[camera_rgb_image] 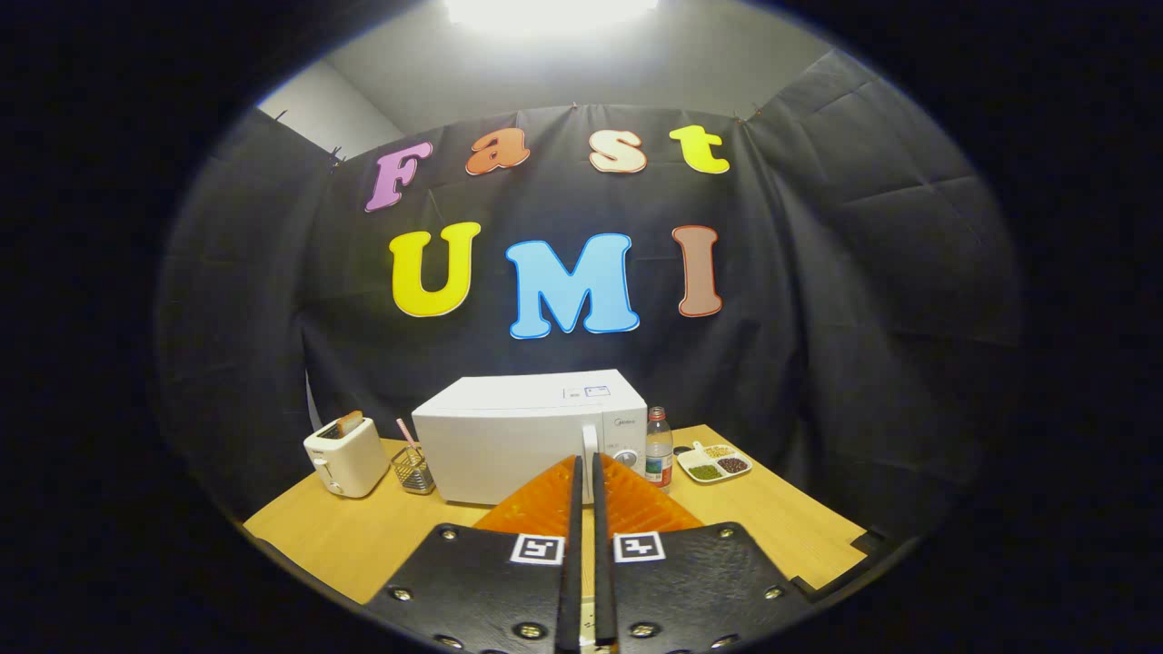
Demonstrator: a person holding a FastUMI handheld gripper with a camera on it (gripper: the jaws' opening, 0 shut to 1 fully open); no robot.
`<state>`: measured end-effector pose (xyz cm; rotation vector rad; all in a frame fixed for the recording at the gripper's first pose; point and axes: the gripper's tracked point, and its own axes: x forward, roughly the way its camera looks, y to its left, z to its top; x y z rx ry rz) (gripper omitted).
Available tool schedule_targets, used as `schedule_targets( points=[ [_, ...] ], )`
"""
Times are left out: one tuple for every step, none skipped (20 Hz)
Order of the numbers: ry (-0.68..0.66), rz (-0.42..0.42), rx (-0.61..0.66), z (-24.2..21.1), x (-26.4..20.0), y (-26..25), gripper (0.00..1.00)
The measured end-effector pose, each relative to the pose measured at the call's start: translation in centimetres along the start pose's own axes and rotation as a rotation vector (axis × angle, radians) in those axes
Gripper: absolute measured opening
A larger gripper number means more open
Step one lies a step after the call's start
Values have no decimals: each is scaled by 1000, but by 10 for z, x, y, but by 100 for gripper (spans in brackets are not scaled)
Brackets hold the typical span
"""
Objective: Open the microwave, put the food inside, and close the microwave door.
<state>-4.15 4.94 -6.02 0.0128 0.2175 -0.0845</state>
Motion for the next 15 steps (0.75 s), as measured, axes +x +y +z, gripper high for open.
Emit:
schedule_targets(
  points=[
    [-2,6,10,0,-5,-1,12],
    [-5,9,14,-1,-9,-2,23],
    [-10,17,13,-1,-12,-3,37],
    [-12,27,8,-3,-14,-1,51],
    [-10,34,4,-4,-16,-1,65],
    [-15,32,-1,-6,-16,-4,82],
    [-17,26,1,-4,-20,-6,99],
    [-22,18,6,-4,-20,-9,99],
    [-28,10,10,-3,-21,-11,99],
    [-38,5,9,-3,-21,-13,99],
    [-44,3,4,-2,-21,-15,99],
    [-47,2,-2,-2,-20,-17,99],
    [-48,2,-9,-3,-18,-19,99],
    [-48,2,-14,-4,-17,-22,99],
    [-50,3,-15,-3,-17,-23,99]
  ],
)
